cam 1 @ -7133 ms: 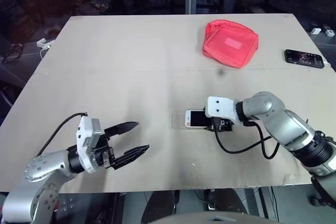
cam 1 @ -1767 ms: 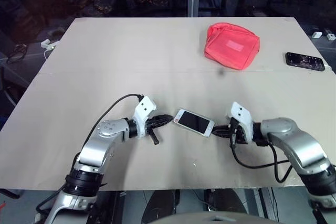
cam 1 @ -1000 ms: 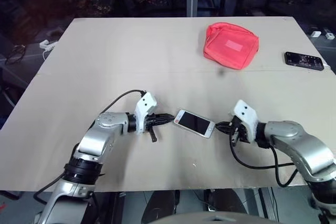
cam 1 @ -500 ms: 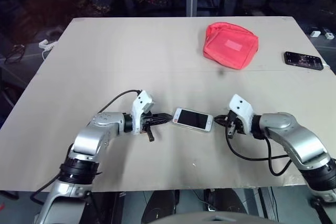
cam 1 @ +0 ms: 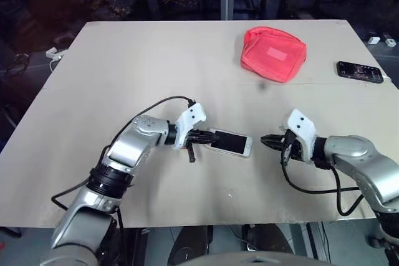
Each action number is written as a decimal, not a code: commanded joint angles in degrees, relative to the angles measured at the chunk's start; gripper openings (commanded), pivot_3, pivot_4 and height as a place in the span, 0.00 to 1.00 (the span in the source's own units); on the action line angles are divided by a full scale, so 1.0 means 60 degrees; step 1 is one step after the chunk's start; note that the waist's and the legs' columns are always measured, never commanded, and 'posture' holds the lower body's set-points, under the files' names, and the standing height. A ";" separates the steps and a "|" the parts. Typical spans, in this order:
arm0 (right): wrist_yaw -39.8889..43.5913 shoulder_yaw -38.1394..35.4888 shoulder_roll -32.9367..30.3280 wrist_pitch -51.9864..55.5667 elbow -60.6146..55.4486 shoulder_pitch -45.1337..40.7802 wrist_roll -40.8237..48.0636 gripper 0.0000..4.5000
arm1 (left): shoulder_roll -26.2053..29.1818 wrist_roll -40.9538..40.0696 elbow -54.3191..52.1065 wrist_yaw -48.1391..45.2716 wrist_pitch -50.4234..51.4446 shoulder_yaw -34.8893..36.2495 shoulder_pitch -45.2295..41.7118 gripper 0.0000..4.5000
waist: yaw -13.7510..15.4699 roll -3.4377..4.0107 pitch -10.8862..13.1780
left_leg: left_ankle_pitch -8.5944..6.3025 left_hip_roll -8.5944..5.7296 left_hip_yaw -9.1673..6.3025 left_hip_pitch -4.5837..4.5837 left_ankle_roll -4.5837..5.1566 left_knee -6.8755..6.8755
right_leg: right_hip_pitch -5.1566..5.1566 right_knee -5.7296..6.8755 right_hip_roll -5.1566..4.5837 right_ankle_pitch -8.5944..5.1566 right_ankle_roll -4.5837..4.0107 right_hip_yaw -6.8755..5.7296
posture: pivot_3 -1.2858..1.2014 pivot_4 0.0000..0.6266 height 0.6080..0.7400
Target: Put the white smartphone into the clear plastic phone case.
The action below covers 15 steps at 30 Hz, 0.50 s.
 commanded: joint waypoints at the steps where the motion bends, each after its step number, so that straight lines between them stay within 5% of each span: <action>1: -0.0297 -0.0173 0.0115 0.0184 -0.0567 -0.0211 0.0262 0.00 | -0.0029 0.0152 0.0374 0.0083 0.0124 -0.0039 0.0334 0.01 | 0.0016 0.0001 0.0000 | -0.0008 0.0000 0.0000 0.0000 0.0014 0.0000 | 0.0000 0.0002 0.0000 0.0000 0.0000 -0.0001 | 0.52 0.24 1.00; 5: -0.0709 0.0184 0.0551 0.0267 -0.0647 -0.0250 0.0320 0.00 | -0.0229 -0.0564 0.0038 0.0210 -0.0382 0.1174 0.0786 0.01 | -0.0004 -0.0002 0.0002 | -0.0001 0.0002 0.0000 -0.0006 0.0002 0.0003 | -0.0007 0.0002 0.0000 0.0000 0.0000 0.0002 | 0.52 0.24 1.00; 15: -0.1119 0.0535 -0.0022 0.0472 -0.0570 0.0022 -0.0111 0.00 | -0.0642 0.0396 0.0146 0.0842 -0.1566 0.0821 0.0962 0.01 | 0.0168 -0.0005 0.0006 | 0.0012 -0.0002 -0.0001 -0.0016 -0.0020 0.0006 | -0.0010 -0.0001 -0.0008 0.0000 0.0000 -0.0004 | 0.52 0.24 1.00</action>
